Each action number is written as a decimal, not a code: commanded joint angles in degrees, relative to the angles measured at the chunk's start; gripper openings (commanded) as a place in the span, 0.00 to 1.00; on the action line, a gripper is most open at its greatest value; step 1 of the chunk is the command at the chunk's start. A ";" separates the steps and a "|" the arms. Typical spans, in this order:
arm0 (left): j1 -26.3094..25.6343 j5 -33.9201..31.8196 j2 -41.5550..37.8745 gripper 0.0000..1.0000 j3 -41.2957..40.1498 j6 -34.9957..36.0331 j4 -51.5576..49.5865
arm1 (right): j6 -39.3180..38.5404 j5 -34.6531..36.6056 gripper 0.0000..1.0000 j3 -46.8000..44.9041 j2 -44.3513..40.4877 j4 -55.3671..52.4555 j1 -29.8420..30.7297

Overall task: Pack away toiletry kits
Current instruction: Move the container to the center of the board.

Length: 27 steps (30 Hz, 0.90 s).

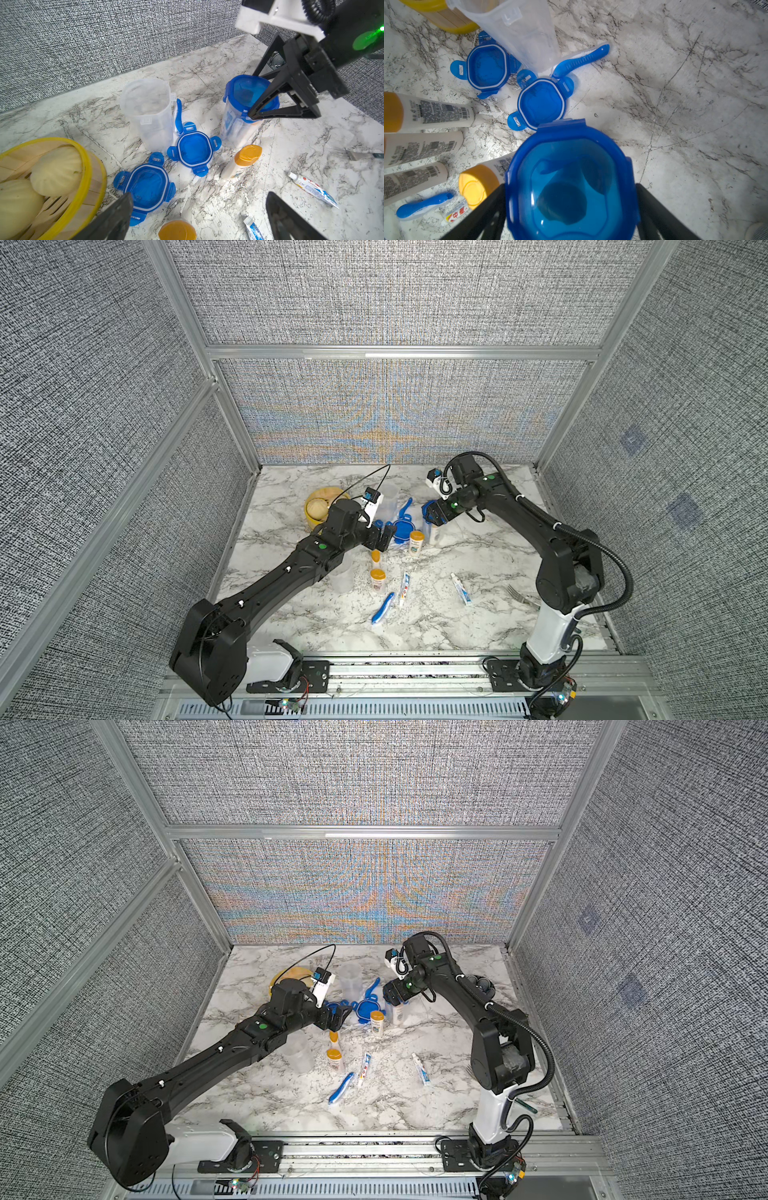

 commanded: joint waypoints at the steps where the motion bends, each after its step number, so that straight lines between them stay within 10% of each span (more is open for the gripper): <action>1: 0.13 0.47 0.40 0.98 0.68 0.52 1.76 | 1.13 3.93 0.85 0.04 0.25 -1.77 -0.02; 19: 0.29 1.11 4.46 0.97 4.15 0.00 1.72 | 10.35 6.29 0.79 -11.48 -10.35 4.19 -11.82; 27: 0.31 0.65 3.89 0.97 4.00 -0.12 1.16 | 12.74 9.30 0.99 -13.48 -14.84 5.90 -12.11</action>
